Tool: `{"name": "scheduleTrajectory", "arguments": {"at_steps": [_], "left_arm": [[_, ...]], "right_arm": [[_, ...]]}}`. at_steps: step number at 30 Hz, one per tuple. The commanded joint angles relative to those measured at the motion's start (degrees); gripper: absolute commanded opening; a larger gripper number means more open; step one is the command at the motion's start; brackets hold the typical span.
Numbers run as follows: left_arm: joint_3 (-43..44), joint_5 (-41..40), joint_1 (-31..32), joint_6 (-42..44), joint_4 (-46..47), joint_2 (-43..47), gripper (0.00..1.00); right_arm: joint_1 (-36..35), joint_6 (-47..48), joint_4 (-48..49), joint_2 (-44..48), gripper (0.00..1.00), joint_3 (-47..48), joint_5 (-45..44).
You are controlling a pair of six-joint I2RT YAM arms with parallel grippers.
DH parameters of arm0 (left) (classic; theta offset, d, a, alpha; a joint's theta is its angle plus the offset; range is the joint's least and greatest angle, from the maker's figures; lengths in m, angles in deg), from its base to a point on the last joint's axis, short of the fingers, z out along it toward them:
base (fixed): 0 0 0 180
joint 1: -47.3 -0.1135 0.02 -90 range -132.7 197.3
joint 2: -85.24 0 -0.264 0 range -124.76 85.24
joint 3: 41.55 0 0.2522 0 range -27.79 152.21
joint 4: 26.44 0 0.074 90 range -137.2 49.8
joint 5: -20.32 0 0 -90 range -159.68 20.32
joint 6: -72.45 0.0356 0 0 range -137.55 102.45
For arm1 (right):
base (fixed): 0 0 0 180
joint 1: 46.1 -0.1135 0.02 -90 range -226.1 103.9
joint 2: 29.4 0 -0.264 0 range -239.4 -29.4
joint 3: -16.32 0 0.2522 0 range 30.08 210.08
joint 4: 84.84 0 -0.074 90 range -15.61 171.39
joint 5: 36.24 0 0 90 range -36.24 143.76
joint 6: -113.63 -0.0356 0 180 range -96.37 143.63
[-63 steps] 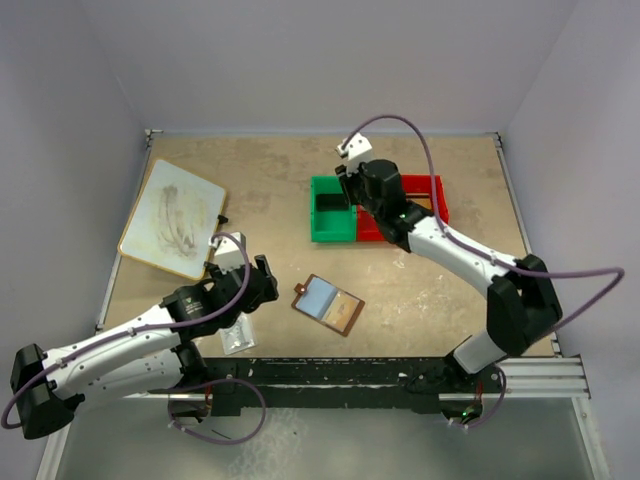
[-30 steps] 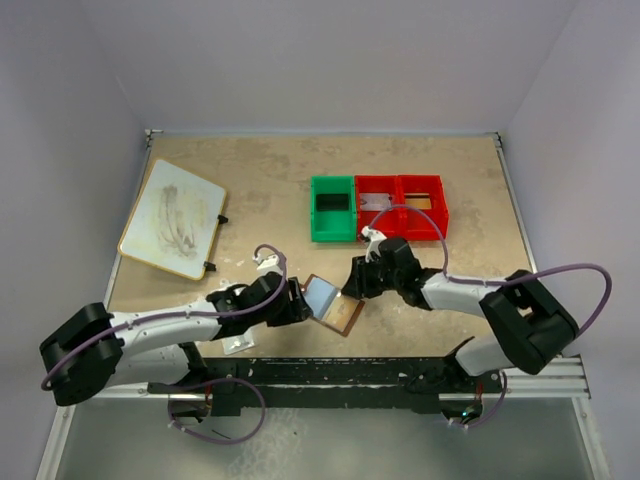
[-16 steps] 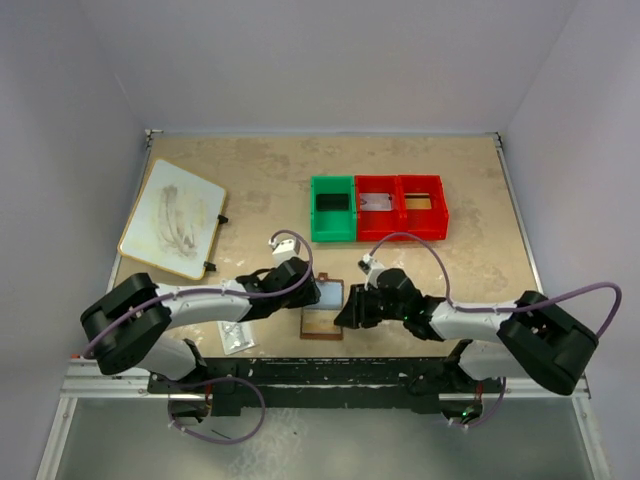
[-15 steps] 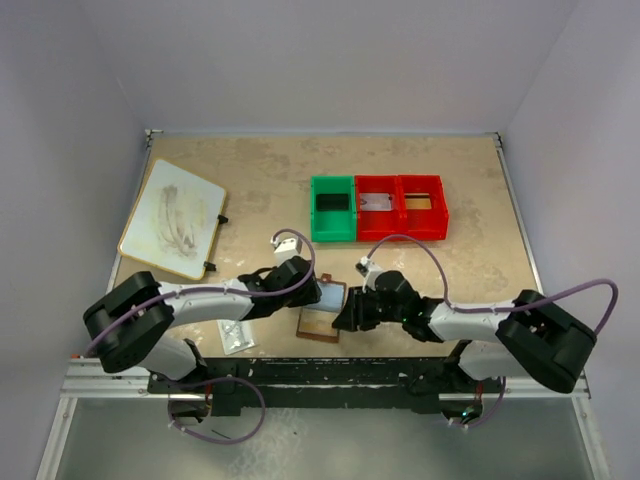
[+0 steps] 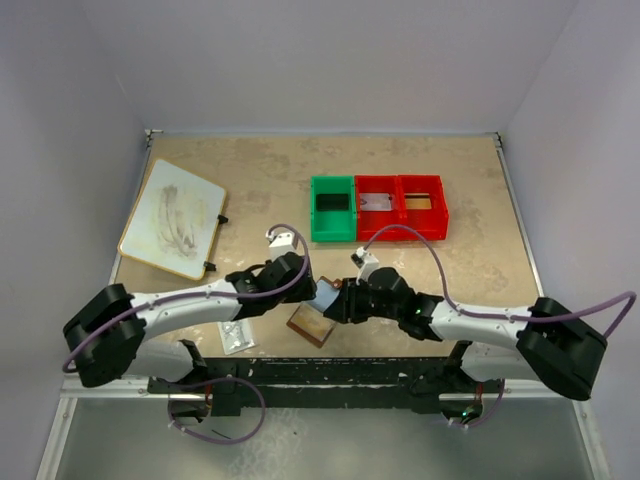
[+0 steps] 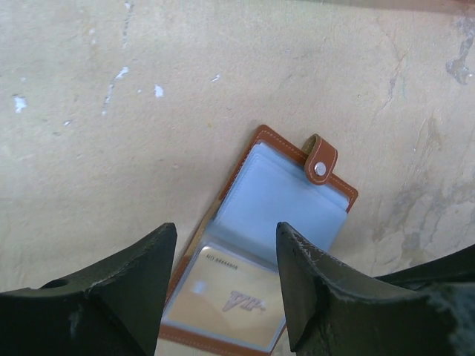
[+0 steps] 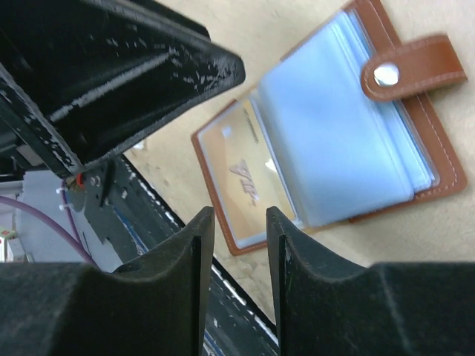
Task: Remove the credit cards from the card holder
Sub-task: Adjust the card holder at the center of the board.
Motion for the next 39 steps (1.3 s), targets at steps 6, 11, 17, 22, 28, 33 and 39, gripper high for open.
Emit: {"name": "scheduleTrajectory", "arguments": {"at_steps": [6,11,17,22,28,33,39], "left_arm": [[-6.99,3.03,0.32,-3.05,-3.99,13.89,0.47],[-8.88,10.95,1.24,-2.97,-3.68,16.28,0.37],[-8.89,11.49,6.35,-4.45,-2.58,15.61,0.37],[-9.11,9.77,7.77,-5.29,-2.24,11.79,0.33],[-10.11,6.57,9.26,-5.51,-1.05,5.11,0.25],[-11.57,1.5,10.12,-8.52,-2.11,1.5,0.2],[-13.69,0.54,10.59,-9.87,-1.35,-0.88,0.15]], "right_arm": [[-0.05,9.89,-2.68,-5.86,0.33,8.57,2.32],[-0.08,9.18,-1.53,-11.6,0.3,8.22,1.37],[-0.07,9.19,-3.81,-14.45,0.32,7.82,-1.66],[-0.11,8.83,-0.68,-15.0,0.34,5.83,0.6],[-0.05,7.46,2.15,-15.6,0.36,4.57,3.7],[0.01,5.74,6.21,-12.93,0.36,2.74,5.18],[1.88,6.02,8.51,-10.2,0.34,1.61,8.43]]}}
